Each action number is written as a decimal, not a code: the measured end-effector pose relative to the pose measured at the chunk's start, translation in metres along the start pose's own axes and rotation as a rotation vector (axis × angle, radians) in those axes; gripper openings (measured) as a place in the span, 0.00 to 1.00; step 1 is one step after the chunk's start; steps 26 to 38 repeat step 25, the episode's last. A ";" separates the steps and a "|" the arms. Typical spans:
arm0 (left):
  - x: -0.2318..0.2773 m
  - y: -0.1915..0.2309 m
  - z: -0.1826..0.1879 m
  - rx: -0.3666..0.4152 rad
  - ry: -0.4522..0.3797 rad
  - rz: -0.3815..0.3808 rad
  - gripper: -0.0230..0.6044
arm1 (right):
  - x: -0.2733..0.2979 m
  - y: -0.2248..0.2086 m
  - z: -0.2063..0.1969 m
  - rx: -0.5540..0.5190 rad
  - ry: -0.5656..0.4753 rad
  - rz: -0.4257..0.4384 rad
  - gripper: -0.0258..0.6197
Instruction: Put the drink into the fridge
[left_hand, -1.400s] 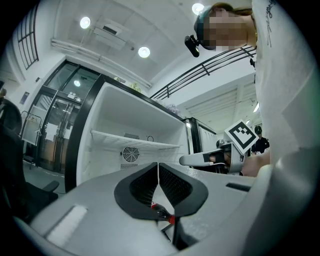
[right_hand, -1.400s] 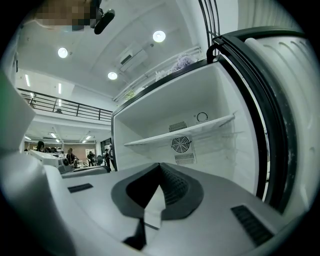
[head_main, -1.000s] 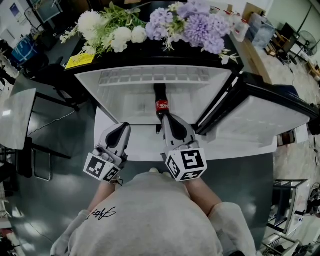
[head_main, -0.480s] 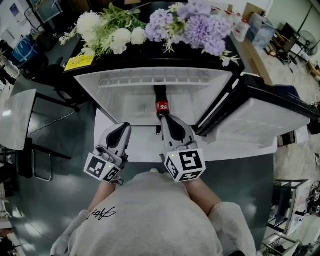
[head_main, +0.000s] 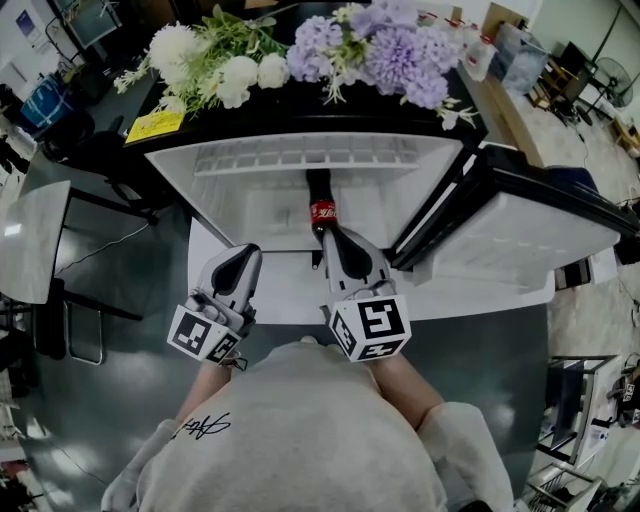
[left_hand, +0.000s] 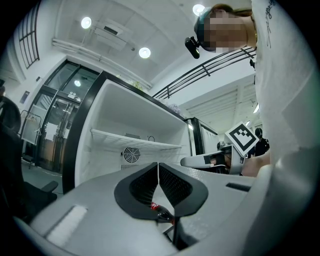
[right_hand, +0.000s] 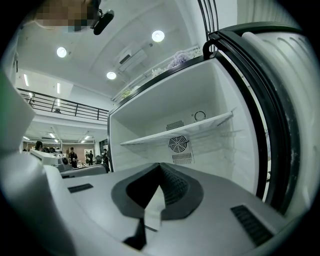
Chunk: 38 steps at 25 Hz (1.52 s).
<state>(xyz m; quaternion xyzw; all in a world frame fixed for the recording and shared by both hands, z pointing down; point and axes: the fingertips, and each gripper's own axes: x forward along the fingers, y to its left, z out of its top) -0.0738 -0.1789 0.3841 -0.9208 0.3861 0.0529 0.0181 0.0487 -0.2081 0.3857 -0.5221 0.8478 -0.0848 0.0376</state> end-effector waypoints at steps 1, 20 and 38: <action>0.000 0.000 0.000 0.000 -0.001 -0.001 0.05 | 0.000 -0.001 0.000 0.000 -0.001 -0.003 0.05; -0.001 0.000 0.000 -0.002 -0.001 0.004 0.05 | 0.001 0.001 -0.003 0.004 0.005 -0.003 0.05; -0.001 0.000 0.001 -0.002 0.000 0.006 0.06 | -0.001 -0.002 -0.001 0.006 0.004 -0.013 0.05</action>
